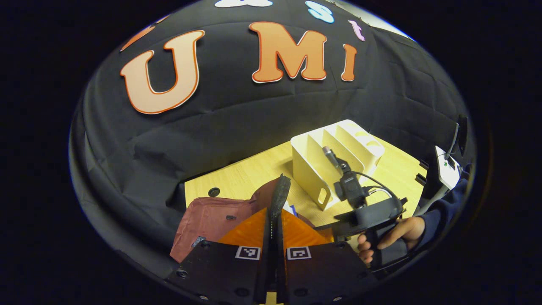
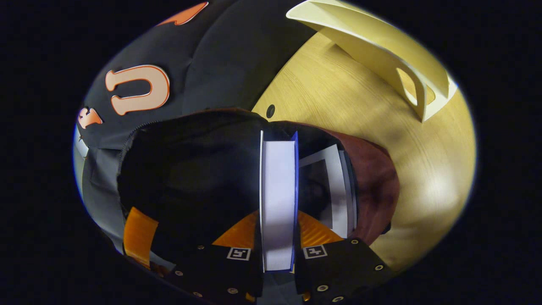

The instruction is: Open the schoolbag, grab two books from the bookshelf and put them into the schoolbag.

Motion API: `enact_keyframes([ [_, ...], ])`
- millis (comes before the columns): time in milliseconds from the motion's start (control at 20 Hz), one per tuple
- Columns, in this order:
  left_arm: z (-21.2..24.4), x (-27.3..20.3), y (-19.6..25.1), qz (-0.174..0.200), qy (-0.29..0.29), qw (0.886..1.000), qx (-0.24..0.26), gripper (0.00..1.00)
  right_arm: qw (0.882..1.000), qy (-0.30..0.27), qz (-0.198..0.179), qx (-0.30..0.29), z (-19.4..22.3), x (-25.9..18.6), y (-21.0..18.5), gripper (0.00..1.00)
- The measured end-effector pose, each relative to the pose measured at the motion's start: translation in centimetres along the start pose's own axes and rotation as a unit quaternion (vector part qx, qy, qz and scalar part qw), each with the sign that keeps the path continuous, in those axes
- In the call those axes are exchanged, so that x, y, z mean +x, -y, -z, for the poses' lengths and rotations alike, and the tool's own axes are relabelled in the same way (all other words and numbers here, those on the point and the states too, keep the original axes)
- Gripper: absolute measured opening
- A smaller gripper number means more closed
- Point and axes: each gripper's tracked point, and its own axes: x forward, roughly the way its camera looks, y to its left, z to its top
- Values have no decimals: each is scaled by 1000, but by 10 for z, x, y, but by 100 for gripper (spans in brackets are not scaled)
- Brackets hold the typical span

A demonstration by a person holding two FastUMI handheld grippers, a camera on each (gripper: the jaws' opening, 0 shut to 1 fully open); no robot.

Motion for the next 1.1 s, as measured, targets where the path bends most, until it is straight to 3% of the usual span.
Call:
enact_keyframes([
  [150,0,2,3,3,-4,1000,4,9,1000,-8,-3,-2,9,13,1,31],
  [200,2,2,1,-1,-6,1000,5,5,1000,-14,16,-5,12,18,7,34],
  [300,7,4,-5,-9,-12,1000,3,8,997,-21,57,-41,18,15,20,36],
  [350,10,5,-7,-11,-13,1000,0,9,995,-22,69,-62,16,13,23,56],
  [500,7,6,-2,-6,-7,1000,-4,14,989,-18,107,-106,8,-5,32,97],
  [750,-2,12,25,13,11,1000,-1,32,978,45,127,-160,-37,-64,26,97],
  [850,-7,10,42,25,21,999,-12,43,966,83,147,-197,-60,-98,35,97],
  [900,-10,12,51,30,24,999,-18,56,960,103,153,-212,-73,-116,37,97],
  [1000,-20,10,65,30,34,999,-27,56,949,141,162,-230,-98,-149,36,97],
  [1050,-25,10,74,29,43,998,-35,64,943,163,169,-236,-108,-167,38,97],
  [1100,-35,10,85,31,53,997,-46,66,937,183,174,-241,-122,-184,38,97],
])
